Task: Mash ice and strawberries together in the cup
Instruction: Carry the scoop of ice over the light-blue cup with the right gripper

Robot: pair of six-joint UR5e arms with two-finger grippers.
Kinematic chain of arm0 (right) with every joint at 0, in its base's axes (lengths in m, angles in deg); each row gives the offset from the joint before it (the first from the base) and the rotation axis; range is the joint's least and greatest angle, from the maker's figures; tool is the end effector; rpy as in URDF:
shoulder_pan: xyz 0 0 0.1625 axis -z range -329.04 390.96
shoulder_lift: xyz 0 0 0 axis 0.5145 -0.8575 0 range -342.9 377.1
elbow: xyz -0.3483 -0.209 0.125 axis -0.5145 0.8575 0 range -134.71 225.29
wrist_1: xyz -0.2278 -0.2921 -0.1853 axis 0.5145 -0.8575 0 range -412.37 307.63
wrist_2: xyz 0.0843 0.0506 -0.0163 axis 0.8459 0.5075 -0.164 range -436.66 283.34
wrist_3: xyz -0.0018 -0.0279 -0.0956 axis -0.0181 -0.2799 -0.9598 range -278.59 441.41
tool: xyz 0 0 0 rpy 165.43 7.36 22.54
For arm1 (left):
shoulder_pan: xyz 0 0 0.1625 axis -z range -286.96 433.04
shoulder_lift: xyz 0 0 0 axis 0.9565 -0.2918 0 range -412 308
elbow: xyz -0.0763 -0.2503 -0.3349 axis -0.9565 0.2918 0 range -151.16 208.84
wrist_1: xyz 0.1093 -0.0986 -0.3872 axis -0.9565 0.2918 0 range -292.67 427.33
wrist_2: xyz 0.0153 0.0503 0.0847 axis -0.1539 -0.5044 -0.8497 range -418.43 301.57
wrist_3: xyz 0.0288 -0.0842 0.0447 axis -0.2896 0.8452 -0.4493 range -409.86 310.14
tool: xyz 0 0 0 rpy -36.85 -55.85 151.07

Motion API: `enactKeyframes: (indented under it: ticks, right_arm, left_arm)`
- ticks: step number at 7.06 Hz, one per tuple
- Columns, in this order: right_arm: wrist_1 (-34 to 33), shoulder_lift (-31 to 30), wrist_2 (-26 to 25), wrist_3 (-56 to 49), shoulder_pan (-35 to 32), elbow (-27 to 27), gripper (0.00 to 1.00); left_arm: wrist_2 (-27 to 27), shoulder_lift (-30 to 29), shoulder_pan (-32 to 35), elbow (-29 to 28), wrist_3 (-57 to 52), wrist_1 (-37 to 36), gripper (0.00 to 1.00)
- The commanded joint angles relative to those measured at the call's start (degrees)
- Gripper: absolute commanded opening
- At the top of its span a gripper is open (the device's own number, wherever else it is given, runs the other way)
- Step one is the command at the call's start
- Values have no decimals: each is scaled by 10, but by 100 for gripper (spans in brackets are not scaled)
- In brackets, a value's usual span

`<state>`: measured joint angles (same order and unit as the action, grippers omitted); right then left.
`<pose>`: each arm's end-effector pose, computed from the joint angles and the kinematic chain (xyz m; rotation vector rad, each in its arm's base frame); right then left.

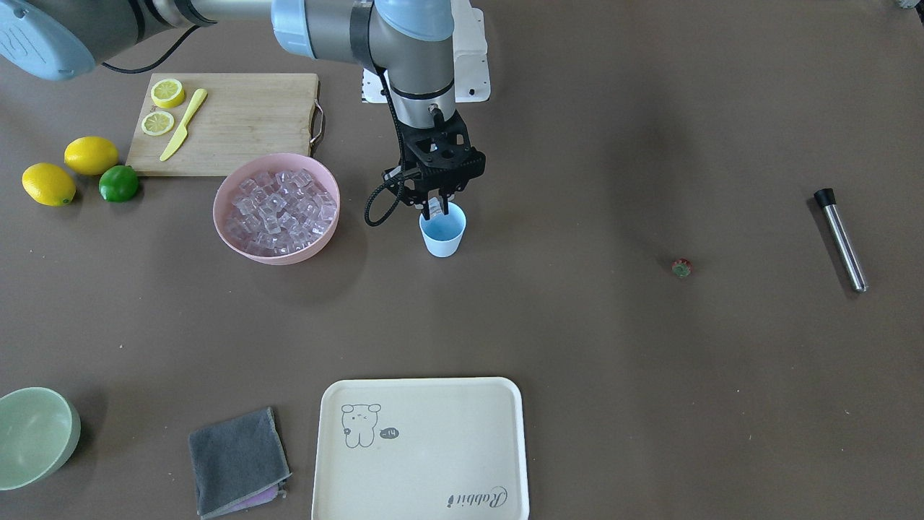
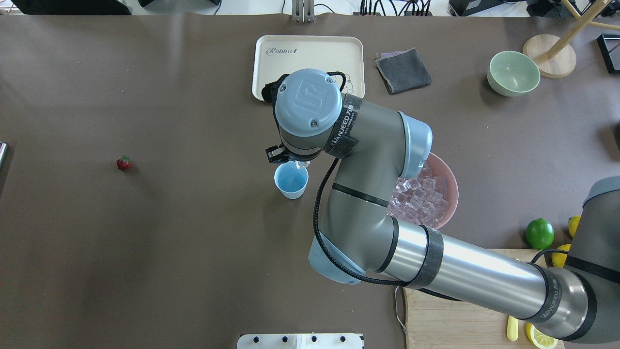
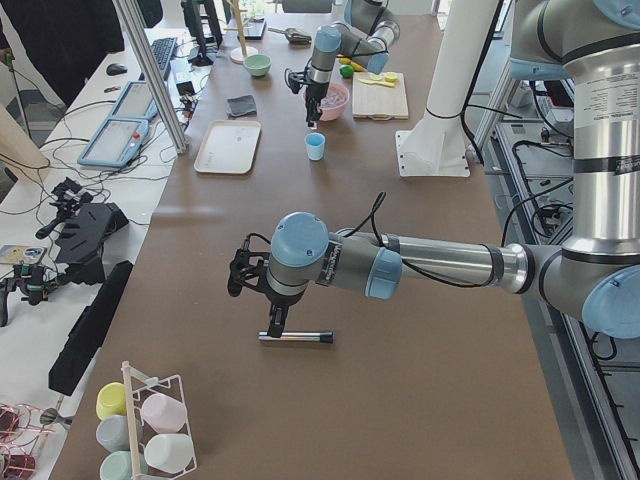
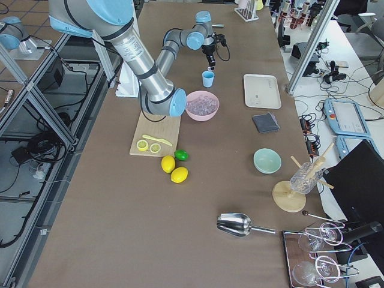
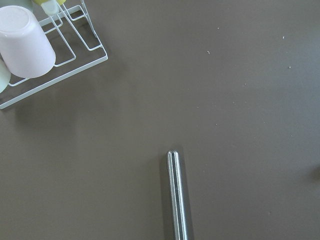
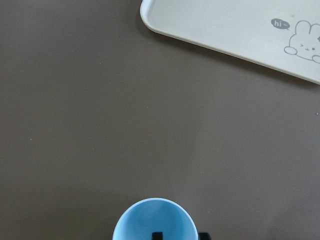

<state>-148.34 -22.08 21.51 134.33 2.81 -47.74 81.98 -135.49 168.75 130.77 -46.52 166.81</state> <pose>-0.5615 -0.4356 0.1065 0.3373 -0.7764 -0.2060 -0.1016 -0.4470 0.5834 0.2608 0.8690 -0.0327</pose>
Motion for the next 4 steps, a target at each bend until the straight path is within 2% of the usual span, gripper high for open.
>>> enactKeyframes:
  ticks: [1, 3, 4]
  right_arm:
    - [3, 2, -7, 2, 7, 12, 0]
    - [16, 1, -15, 18, 14, 15, 0]
    - [46, 0, -17, 38, 19, 29, 7]
  left_arm:
    - [0, 0, 0, -1, 0, 0, 99]
    - [0, 0, 0, -2, 0, 0, 99]
    - [0, 0, 0, -2, 0, 0, 99]
